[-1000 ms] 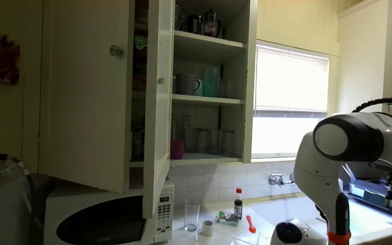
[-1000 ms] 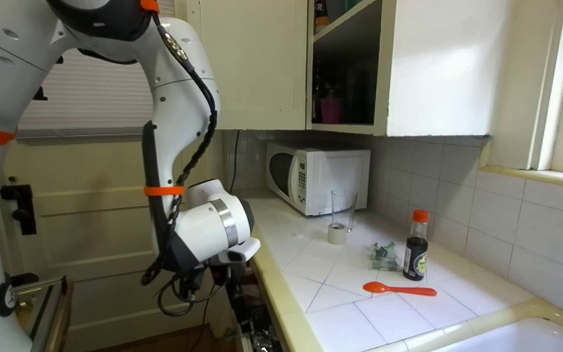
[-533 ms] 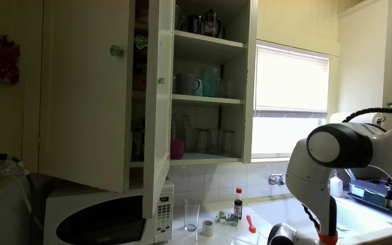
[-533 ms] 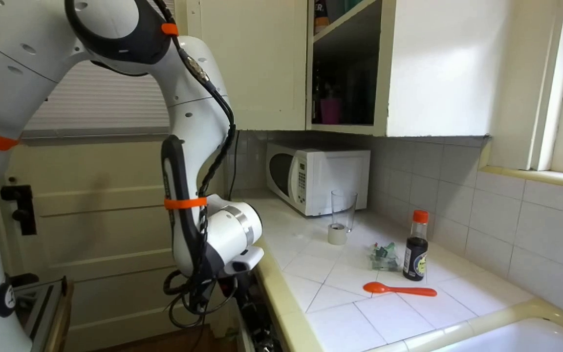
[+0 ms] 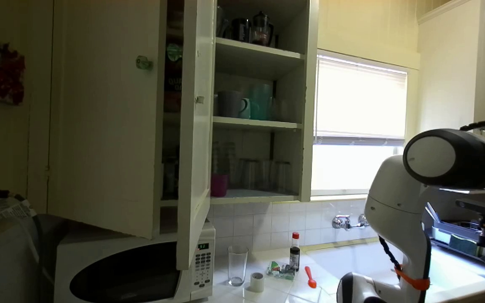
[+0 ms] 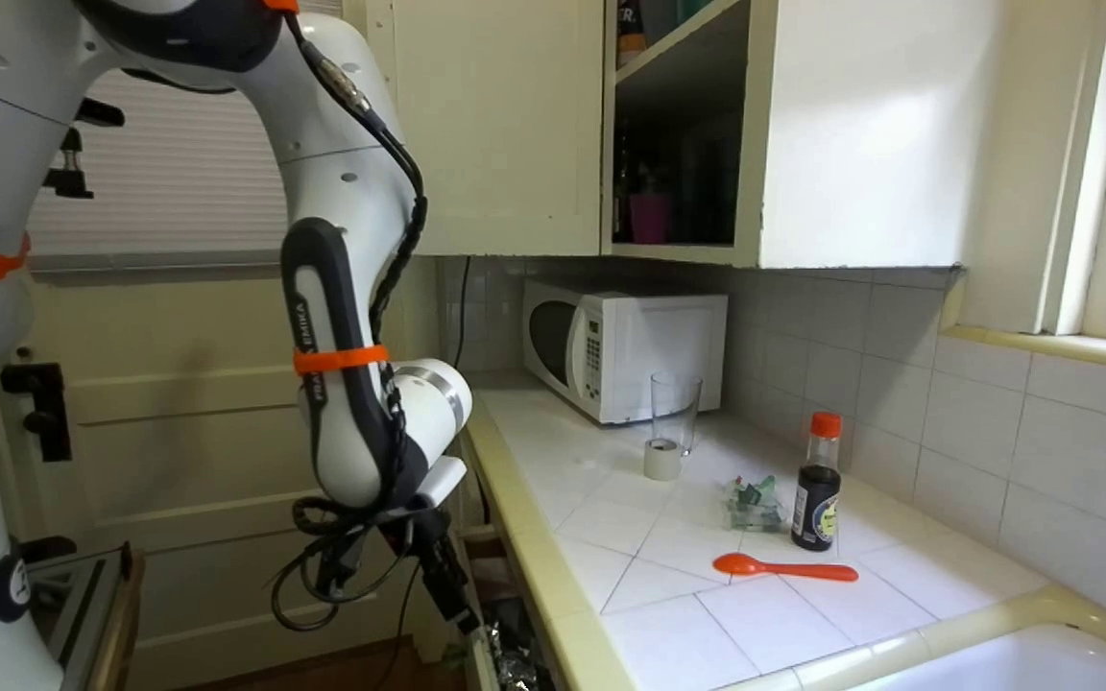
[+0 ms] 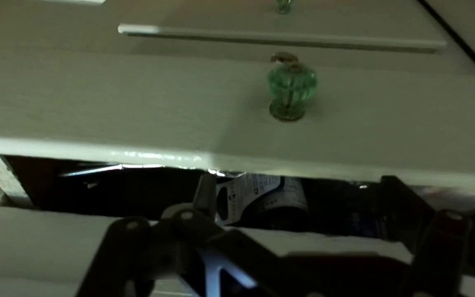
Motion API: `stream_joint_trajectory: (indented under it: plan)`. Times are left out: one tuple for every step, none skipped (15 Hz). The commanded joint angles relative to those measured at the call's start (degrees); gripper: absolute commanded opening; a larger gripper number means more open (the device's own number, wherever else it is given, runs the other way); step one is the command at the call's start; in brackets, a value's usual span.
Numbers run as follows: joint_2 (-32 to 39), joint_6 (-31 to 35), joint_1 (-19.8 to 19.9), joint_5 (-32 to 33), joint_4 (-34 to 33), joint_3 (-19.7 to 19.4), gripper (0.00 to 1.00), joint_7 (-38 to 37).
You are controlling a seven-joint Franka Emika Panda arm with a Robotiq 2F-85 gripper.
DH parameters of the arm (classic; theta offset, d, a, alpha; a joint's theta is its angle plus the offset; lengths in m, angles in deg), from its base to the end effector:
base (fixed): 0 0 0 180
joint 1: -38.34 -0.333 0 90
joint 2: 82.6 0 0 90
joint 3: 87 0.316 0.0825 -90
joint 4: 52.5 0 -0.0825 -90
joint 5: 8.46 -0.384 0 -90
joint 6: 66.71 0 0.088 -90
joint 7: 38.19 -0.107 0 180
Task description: Put the blue and white object in the open drawer, then close the drawer
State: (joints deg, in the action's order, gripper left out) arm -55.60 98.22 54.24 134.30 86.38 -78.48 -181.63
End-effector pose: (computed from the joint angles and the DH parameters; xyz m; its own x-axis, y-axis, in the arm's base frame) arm 0.3817 -0.0045 0.0959 0.8825 -0.1541 0.4444 -0.2086 -0.9750 0.0763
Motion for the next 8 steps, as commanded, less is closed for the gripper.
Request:
stream_joint_trajectory:
  plan:
    - [-4.51, 6.42, 4.52, 0.88, 5.85, 2.59, 1.0, 0.84]
    - [-4.52, 7.28, 5.57, 0.89, 6.24, 3.41, 1.0, 1.14]
    - [-4.16, 5.83, 7.41, 0.95, 6.24, 5.71, 1.0, 1.12]
    - [-3.96, 3.77, 8.52, 1.04, 6.45, 7.11, 1.0, 0.46]
    - [-2.98, 2.83, 7.52, 1.05, 6.47, 5.57, 1.0, 0.18]
    - [-2.2, 5.9, 8.52, 1.19, 6.01, 5.79, 1.0, 2.74]
    - [-3.27, 4.75, 6.69, 0.83, 5.65, 5.08, 1.0, 1.25]
    - [-2.96, 4.8, 6.96, 0.83, 5.74, 5.12, 1.0, 1.85]
